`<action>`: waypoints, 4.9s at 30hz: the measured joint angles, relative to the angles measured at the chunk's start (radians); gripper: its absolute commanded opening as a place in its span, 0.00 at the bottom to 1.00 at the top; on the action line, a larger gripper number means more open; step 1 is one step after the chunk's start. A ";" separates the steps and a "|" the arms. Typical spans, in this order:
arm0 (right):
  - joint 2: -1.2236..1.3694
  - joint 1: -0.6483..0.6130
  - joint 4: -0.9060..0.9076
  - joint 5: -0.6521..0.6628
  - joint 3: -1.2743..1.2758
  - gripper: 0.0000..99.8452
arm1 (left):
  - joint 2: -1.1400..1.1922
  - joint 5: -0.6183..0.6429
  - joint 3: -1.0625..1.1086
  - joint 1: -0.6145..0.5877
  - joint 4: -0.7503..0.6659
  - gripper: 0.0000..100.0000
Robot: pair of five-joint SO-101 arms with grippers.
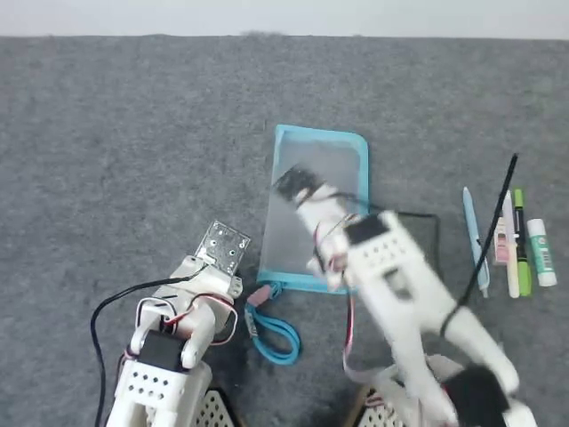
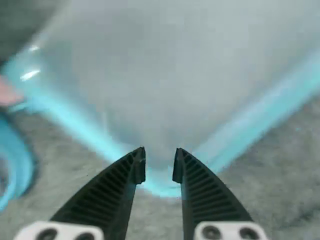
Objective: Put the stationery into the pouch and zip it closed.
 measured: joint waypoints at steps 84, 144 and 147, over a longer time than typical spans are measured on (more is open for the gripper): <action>0.724 0.342 -0.015 0.015 -0.663 0.14 | 0.000 0.000 0.000 0.000 0.000 0.02; 0.049 0.149 0.044 -0.196 -0.215 0.01 | 0.000 -0.258 -0.015 -0.189 -0.130 0.07; -0.155 0.149 0.043 -0.178 -0.118 0.01 | 0.000 -0.210 -0.074 -0.227 -0.143 0.17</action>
